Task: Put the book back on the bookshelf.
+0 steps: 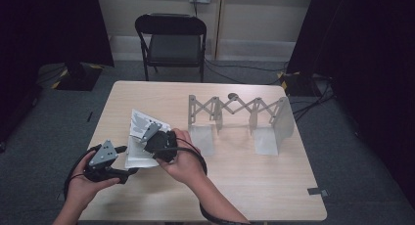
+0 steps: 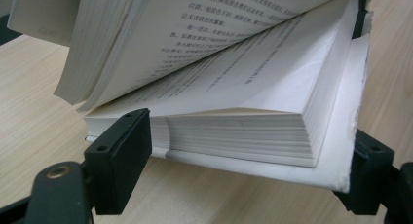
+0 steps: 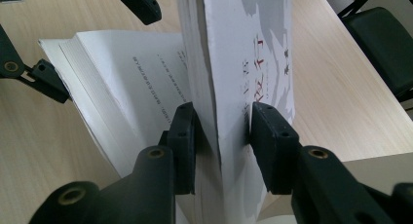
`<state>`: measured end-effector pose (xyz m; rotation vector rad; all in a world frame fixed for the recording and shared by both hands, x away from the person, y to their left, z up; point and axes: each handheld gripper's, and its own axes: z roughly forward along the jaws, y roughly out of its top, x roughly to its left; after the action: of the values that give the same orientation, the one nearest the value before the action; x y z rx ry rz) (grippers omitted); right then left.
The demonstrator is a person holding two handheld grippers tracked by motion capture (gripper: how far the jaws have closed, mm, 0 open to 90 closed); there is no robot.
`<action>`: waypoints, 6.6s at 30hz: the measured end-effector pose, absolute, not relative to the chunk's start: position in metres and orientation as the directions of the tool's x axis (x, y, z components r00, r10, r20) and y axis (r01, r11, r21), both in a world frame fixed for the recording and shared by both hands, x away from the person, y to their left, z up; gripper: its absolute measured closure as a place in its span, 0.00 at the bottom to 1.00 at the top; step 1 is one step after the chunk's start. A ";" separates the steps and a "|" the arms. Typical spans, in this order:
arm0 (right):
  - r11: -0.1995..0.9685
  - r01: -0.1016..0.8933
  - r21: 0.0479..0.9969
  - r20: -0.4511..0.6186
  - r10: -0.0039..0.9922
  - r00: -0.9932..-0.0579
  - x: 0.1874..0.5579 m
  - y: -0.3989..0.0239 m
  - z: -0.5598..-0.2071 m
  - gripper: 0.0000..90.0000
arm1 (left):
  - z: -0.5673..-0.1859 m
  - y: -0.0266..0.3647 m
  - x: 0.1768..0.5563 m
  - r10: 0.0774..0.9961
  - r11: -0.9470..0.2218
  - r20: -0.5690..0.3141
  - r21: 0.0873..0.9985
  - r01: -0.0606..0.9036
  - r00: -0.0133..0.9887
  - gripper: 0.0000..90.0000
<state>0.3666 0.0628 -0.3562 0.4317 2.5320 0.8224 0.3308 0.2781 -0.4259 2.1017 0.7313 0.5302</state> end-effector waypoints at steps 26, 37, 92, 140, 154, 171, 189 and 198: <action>0.780 0.146 0.608 -0.293 0.391 -0.872 0.367 0.060 -0.351 0.70 | -0.417 0.274 0.327 0.628 -0.502 0.135 0.823 0.266 0.767 0.23; 0.786 0.146 0.601 -0.287 0.383 -0.878 0.369 0.062 -0.349 0.70 | -0.414 0.274 0.327 0.596 -0.529 0.147 0.811 0.248 0.789 0.32; 0.577 0.225 0.785 -0.092 0.468 -0.879 0.374 -0.008 -0.331 0.29 | -0.381 0.273 0.330 0.546 -0.616 0.219 0.759 0.210 0.808 0.60; 0.521 0.405 0.751 0.049 0.569 -0.821 0.363 -0.081 -0.449 0.17 | -0.350 0.265 0.334 0.500 -0.670 0.160 0.694 0.263 0.851 0.66; 0.516 0.422 0.745 0.045 0.593 -0.804 0.360 -0.092 -0.457 0.17 | -0.341 0.261 0.340 0.479 -0.722 0.187 0.639 0.265 0.858 0.68; 0.511 0.451 0.732 0.062 0.609 -0.791 0.360 -0.101 -0.466 0.18 | -0.332 0.258 0.345 0.436 -0.781 0.223 0.574 0.244 0.872 0.71; 0.503 0.467 0.727 0.083 0.611 -0.787 0.359 -0.103 -0.468 0.19 | -0.320 0.264 0.331 0.409 -0.743 0.156 0.629 0.229 0.899 0.76; 0.487 0.472 0.735 0.093 0.617 -0.781 0.360 -0.107 -0.467 0.19 | -0.315 0.268 0.333 0.413 -0.730 0.127 0.639 0.244 0.902 0.79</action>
<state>0.3596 -0.1066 -0.4674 0.9432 2.5463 1.1723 0.3331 0.2685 -0.3146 2.4181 0.4680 0.3452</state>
